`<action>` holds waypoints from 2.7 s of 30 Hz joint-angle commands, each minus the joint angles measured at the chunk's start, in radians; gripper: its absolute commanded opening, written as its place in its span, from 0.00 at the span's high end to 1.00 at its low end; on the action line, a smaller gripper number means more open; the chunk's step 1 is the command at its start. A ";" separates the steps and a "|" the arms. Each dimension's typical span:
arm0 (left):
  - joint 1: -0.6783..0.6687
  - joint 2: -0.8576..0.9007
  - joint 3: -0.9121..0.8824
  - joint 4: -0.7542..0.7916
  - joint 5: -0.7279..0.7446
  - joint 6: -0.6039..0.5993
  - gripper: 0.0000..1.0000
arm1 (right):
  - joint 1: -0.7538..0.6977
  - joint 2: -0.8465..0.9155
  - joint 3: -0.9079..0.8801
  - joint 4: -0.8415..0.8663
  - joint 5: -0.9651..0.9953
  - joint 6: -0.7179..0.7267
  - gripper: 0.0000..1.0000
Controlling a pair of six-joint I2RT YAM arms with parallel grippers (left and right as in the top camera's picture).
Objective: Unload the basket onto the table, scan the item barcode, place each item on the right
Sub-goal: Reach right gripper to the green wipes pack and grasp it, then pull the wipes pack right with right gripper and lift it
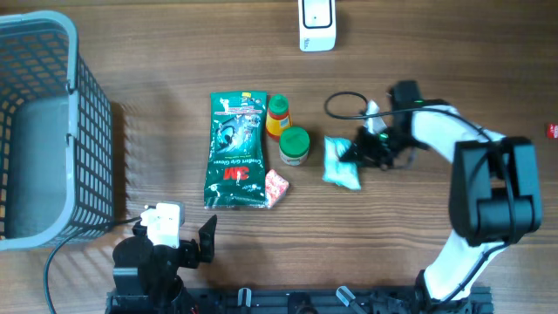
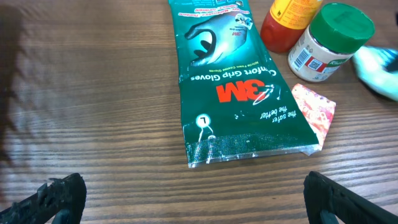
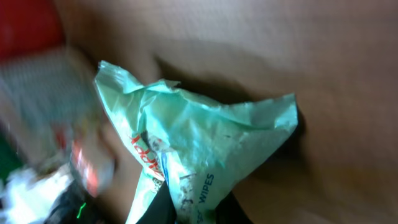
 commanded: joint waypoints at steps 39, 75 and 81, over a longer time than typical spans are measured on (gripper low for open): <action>0.006 -0.007 -0.001 0.000 0.012 -0.006 0.00 | -0.153 0.038 -0.026 -0.819 -0.446 0.553 0.96; 0.006 -0.007 -0.001 0.000 0.012 -0.006 0.00 | -0.154 0.038 -0.026 -0.690 -0.456 0.786 0.96; 0.006 -0.007 -0.001 0.000 0.012 -0.006 0.00 | -0.170 0.034 -0.026 -0.821 -0.467 0.475 0.96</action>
